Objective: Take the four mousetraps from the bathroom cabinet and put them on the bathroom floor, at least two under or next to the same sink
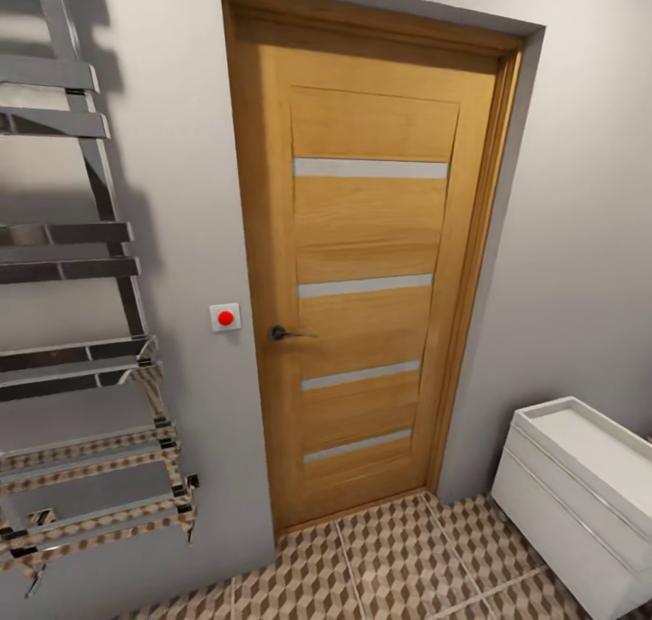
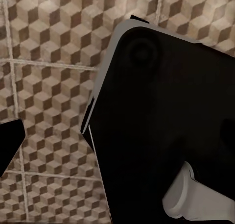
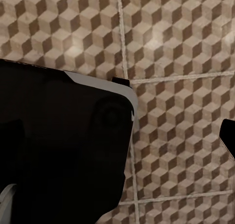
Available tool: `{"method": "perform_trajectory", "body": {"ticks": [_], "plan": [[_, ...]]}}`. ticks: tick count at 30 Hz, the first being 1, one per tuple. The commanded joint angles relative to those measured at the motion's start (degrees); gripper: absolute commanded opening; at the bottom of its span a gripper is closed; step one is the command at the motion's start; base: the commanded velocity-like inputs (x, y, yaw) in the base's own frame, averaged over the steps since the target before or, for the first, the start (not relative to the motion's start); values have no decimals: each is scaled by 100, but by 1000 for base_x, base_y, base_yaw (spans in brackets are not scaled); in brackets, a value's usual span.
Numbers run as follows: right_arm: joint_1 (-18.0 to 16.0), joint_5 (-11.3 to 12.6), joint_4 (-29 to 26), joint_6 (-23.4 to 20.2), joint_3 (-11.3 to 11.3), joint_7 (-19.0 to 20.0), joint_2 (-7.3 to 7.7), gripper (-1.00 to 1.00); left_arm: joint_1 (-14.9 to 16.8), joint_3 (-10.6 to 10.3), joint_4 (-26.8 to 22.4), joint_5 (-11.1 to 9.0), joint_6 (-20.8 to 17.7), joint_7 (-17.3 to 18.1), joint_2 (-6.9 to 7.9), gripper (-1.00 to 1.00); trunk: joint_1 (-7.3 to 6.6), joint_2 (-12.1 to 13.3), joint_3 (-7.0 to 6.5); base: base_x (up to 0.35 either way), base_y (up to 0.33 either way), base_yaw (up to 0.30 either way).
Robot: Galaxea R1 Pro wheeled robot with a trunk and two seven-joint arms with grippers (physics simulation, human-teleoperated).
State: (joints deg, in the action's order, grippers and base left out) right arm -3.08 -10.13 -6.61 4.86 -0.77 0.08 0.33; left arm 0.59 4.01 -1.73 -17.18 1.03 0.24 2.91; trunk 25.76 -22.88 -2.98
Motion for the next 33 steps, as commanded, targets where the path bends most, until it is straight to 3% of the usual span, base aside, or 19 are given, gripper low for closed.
{"method": "perform_trajectory", "body": {"ticks": [1,19,33], "plan": [[0,-33,3,15,-6,1,2,100,3,38,6,-4,11,2,-1,100,2,-4,2,0,0,292],[-1,-33,7,15,-24,1,1,100,3,41,6,-6,11,2,-1,100,2,-4,2,0,0,292],[-1,-33,10,15,-217,-6,2,100,3,44,6,-7,11,2,-1,100,2,-4,2,0,0,293]]}}
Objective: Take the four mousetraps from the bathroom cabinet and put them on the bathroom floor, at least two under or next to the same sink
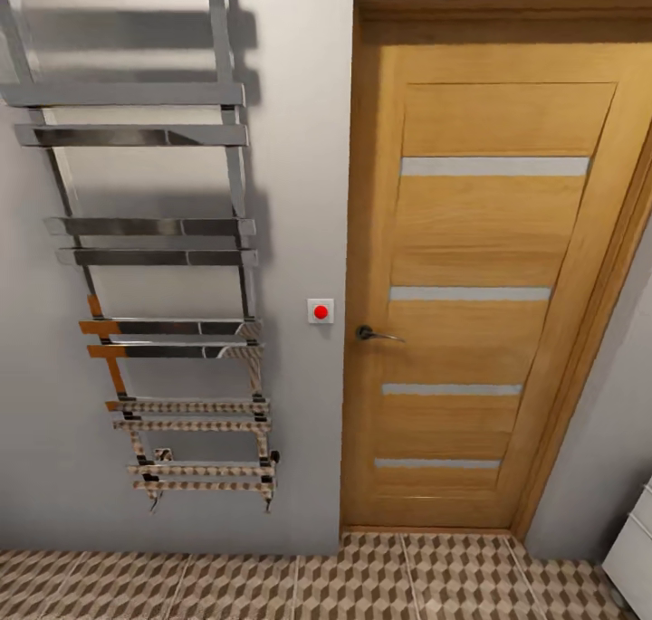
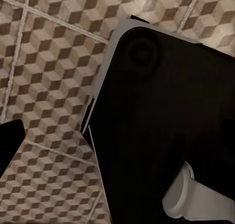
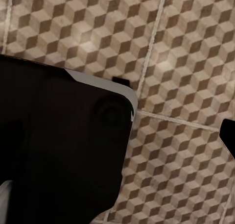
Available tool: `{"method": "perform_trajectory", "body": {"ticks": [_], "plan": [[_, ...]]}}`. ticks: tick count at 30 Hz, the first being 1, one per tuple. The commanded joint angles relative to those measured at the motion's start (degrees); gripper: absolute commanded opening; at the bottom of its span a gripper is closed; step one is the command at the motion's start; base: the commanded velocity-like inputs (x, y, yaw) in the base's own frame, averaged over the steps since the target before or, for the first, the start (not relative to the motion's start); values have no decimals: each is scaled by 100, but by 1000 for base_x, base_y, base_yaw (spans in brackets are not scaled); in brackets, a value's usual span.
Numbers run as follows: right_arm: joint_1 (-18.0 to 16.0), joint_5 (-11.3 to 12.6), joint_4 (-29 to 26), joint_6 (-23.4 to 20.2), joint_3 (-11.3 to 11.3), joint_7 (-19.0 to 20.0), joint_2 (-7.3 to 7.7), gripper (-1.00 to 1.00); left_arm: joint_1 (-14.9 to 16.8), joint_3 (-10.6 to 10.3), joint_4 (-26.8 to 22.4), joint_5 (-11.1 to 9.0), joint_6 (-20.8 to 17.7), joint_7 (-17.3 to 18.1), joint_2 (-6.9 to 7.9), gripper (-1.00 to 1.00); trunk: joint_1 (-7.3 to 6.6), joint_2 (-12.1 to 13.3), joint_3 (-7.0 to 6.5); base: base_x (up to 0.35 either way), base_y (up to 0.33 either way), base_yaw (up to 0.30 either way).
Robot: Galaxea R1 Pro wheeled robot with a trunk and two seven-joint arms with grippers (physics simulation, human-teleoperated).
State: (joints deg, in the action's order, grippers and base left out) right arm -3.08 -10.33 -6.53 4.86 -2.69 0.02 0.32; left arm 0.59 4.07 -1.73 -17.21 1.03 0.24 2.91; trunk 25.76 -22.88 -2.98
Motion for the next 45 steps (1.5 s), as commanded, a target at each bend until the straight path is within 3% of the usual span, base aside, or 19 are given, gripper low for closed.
{"method": "perform_trajectory", "body": {"ticks": [1,45], "plan": [[0,-13,3,15,-29,0,3,100,3,39,6,-3,11,2,-1,100,2,-4,2,0,0,293],[0,-13,3,15,-56,-11,3,100,3,41,6,-10,11,2,-1,100,2,-4,2,0,0,293]]}}
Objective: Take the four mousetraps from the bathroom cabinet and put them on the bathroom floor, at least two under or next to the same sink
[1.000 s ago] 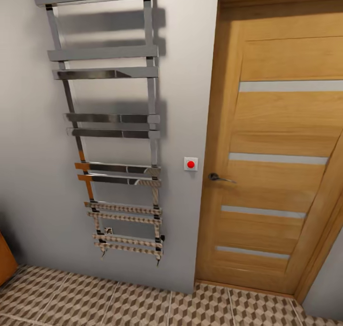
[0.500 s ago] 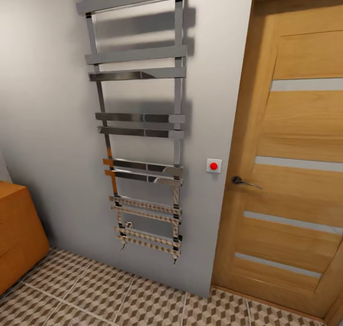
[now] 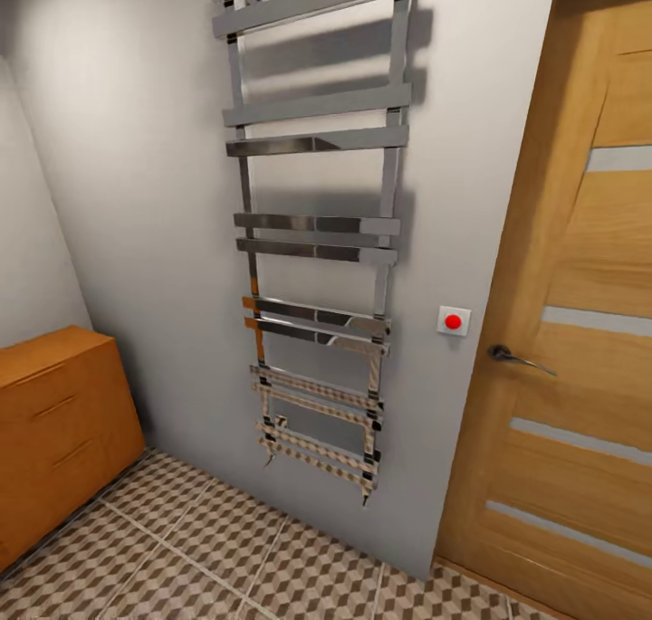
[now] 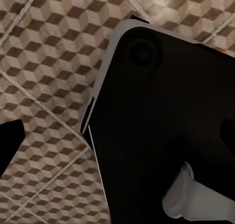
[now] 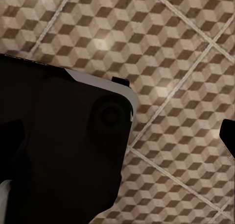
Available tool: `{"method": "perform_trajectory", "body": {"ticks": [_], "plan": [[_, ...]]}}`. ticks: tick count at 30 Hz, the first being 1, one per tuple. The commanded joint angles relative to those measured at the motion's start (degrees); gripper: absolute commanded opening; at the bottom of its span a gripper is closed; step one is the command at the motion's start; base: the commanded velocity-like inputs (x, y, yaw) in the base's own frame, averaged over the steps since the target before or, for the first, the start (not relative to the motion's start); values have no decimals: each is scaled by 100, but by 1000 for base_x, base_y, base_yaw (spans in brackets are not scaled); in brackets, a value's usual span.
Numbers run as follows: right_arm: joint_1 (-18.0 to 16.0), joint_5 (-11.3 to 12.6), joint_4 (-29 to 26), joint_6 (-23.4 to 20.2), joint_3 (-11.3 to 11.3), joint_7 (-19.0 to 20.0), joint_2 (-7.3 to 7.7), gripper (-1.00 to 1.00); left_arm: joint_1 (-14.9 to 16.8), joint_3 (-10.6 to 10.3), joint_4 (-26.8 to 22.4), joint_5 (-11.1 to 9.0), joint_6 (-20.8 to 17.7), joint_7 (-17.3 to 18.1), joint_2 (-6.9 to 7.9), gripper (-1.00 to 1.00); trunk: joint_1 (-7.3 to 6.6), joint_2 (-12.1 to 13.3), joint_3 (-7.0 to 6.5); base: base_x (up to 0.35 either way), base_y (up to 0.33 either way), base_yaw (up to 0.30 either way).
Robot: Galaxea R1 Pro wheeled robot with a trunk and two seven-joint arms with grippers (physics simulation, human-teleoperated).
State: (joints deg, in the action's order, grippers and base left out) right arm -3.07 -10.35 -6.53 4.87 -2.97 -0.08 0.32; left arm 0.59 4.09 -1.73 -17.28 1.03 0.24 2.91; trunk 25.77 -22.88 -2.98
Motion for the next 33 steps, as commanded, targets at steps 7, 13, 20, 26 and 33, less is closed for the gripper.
{"method": "perform_trajectory", "body": {"ticks": [7,13,20,26,33], "plan": [[-1,-11,3,14,-28,-1,3,100,3,39,6,-4,11,2,-1,100,2,-4,2,0,0,293],[-1,-11,3,14,-28,-1,3,100,3,39,6,-4,11,2,-1,100,2,-4,2,0,0,293],[0,-11,3,14,-28,-1,3,100,3,39,6,-4,11,2,-1,100,2,-4,2,0,0,293],[0,-11,3,14,-28,-1,3,100,3,39,6,-4,11,2,-1,100,2,-4,2,0,0,293],[0,-11,3,14,-28,-1,3,100,3,39,6,-4,11,2,-1,100,2,-4,2,0,0,293]]}}
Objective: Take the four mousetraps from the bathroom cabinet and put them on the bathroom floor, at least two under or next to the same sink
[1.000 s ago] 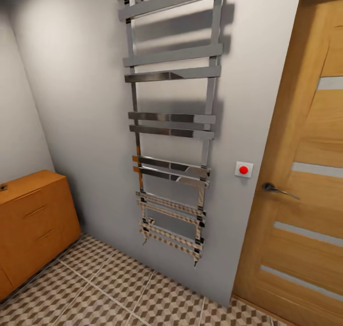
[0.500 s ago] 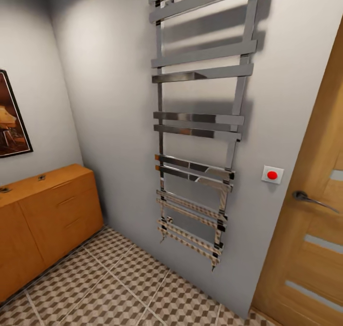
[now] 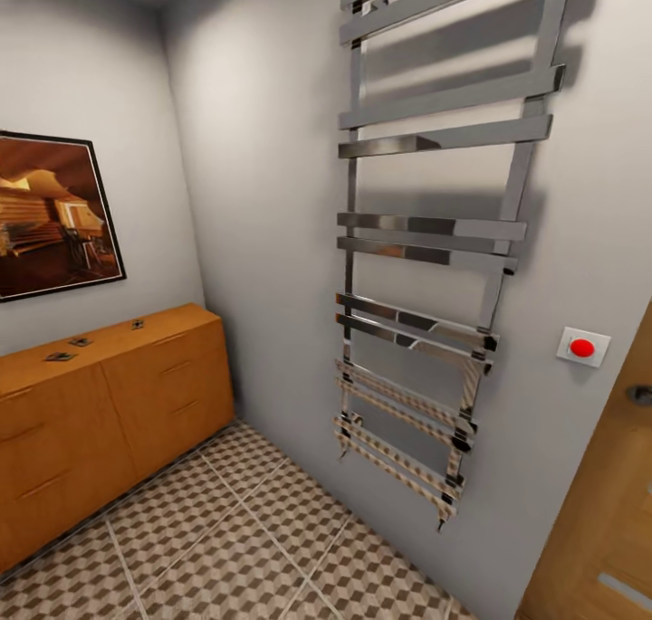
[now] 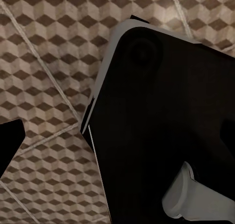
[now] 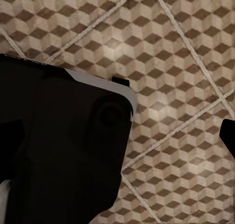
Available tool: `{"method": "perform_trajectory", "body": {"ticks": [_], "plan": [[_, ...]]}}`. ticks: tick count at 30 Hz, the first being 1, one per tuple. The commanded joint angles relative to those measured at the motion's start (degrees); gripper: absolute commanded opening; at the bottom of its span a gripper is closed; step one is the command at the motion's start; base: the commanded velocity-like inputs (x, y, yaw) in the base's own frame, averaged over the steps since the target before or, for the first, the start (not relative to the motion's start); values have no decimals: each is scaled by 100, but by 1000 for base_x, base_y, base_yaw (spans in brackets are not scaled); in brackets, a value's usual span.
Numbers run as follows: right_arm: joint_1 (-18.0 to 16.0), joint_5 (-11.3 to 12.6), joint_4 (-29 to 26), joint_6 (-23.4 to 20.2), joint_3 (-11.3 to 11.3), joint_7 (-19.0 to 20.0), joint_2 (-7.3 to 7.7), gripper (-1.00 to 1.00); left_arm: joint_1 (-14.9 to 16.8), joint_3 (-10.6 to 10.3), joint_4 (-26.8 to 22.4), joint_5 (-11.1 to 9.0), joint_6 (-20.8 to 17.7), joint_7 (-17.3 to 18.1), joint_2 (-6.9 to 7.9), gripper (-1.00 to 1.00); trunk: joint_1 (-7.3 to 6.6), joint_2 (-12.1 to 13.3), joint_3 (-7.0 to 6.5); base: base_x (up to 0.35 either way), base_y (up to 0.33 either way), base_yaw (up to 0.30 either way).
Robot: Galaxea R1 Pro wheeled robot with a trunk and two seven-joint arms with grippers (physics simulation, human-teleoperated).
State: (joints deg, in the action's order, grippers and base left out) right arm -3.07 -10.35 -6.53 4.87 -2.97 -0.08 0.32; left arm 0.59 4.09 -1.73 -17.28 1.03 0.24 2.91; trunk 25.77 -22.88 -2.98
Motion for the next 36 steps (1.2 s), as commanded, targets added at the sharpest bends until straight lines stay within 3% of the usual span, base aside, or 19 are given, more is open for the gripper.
{"method": "perform_trajectory", "body": {"ticks": [1,36], "plan": [[0,-11,3,14,-28,-1,3,100,3,39,6,-4,11,2,-1,100,2,-4,2,0,0,293],[0,-11,3,14,-28,-1,3,100,3,39,6,-4,11,2,-1,100,2,-4,2,0,0,293]]}}
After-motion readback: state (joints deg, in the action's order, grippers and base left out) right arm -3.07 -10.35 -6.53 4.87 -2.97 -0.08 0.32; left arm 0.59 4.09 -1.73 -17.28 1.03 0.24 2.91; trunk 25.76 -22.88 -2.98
